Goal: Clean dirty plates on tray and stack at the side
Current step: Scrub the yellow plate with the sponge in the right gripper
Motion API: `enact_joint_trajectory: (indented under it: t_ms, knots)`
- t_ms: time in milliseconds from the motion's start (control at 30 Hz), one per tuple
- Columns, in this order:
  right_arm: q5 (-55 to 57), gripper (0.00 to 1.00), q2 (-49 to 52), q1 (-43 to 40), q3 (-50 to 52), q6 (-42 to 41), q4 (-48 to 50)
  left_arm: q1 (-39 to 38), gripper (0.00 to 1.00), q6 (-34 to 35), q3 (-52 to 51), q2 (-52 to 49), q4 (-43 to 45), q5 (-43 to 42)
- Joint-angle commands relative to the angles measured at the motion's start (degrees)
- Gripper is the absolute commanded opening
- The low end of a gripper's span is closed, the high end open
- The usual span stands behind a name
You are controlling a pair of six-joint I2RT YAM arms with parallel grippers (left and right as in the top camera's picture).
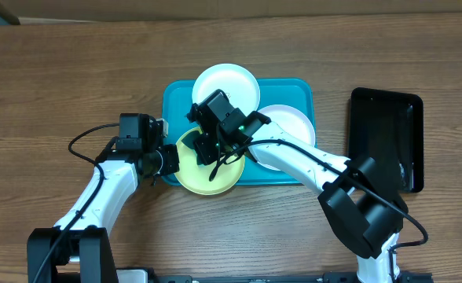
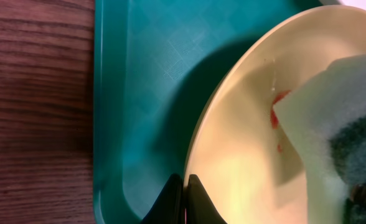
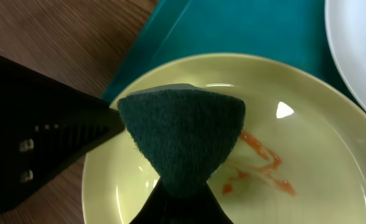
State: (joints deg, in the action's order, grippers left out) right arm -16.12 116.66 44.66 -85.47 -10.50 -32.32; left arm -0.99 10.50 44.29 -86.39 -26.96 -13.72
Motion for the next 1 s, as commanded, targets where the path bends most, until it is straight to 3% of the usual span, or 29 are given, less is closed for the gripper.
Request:
enact_joint_trajectory:
  t_ms: [0, 300, 433, 667, 967]
  knots:
    - [-0.46, 0.04, 1.84, 0.28, -0.11, -0.20, 0.76, 0.42, 0.04, 0.22, 1.18, -0.61, 0.28, -2.91]
    - [1.03, 0.04, 3.30, 0.28, -0.11, 0.26, 0.79, 0.07, 0.04, 0.24, 1.18, -0.61, 1.95, -8.85]
    - [2.40, 0.04, 3.37, 0.28, -0.09, 0.20, -0.02, -0.28, 0.04, 0.24, 1.18, -0.59, 1.70, -8.83]
    - [15.10, 0.04, 3.37, -0.57, -0.09, -0.04, -4.92, -0.26, 0.04, 0.24, 1.18, -0.59, 1.38, -8.81]
    - [15.65, 0.04, 3.37, -3.69, -0.09, 0.02, -7.52, -0.26, 0.04, 0.22, 1.18, -0.59, 0.22, -7.85]
